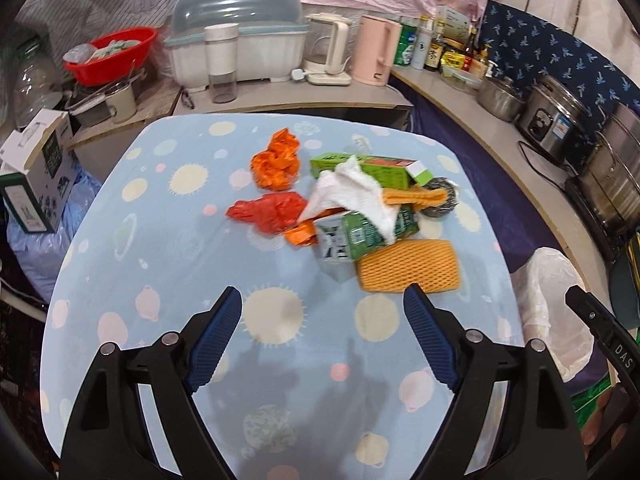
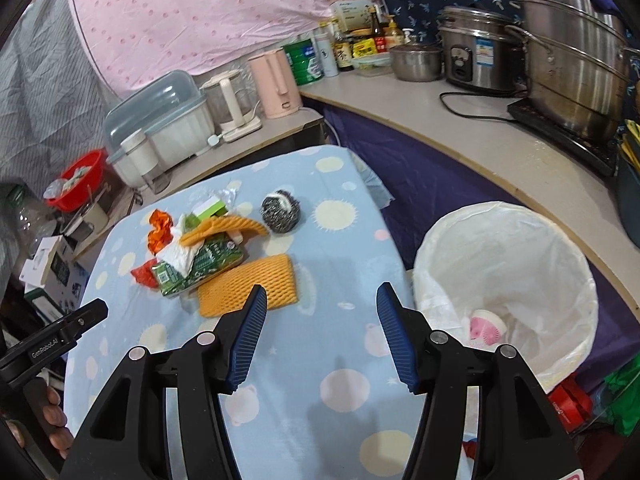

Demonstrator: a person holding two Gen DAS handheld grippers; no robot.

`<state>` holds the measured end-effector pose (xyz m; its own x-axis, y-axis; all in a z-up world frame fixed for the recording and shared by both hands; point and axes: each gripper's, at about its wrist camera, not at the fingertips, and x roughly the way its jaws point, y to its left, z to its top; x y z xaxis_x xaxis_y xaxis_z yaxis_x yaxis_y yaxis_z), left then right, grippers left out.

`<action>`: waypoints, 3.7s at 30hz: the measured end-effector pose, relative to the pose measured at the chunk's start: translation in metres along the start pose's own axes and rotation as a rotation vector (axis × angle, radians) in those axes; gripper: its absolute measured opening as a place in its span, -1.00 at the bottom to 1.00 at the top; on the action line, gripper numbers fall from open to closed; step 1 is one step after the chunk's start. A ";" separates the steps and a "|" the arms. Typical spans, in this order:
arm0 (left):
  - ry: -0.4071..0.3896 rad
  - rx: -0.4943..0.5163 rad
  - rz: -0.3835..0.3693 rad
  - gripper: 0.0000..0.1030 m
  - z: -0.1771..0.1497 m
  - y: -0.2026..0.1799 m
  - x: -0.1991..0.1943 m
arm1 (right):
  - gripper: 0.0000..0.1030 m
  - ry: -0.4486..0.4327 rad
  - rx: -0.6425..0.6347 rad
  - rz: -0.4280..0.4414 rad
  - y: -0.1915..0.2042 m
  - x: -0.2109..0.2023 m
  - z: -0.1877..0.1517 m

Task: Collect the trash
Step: 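Move both grippers back over the table toward the remaining trash, then grasp the white tissue with the left gripper while the right gripper grasps the orange mesh sleeve, then carry the tissue and orange mesh sleeve over the bin with both grippers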

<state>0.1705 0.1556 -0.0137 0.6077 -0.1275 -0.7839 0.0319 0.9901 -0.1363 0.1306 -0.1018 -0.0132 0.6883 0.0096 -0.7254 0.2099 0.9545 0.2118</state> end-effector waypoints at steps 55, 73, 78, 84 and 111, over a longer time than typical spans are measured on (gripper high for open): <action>0.174 -0.120 -0.138 -0.55 0.083 -0.002 0.143 | -0.83 0.184 -0.020 0.058 0.038 0.140 -0.016; 0.073 -0.108 -0.170 -0.92 0.057 -0.001 0.044 | -0.84 0.090 0.005 0.114 0.024 0.057 -0.026; 0.044 -0.119 -0.201 -0.92 0.053 -0.002 0.012 | -0.84 0.046 0.015 0.120 0.014 0.028 -0.027; 0.011 -0.110 -0.210 -0.92 0.048 -0.006 -0.019 | -0.84 -0.014 0.035 0.122 0.001 -0.004 -0.026; -0.022 0.169 -0.364 -0.91 0.021 -0.165 -0.068 | -0.84 -0.218 0.245 -0.077 -0.142 -0.104 -0.021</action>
<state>0.1400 0.0026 0.0749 0.5495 -0.4724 -0.6891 0.3771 0.8762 -0.3000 0.0144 -0.2323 0.0181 0.7910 -0.1490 -0.5934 0.4091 0.8499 0.3320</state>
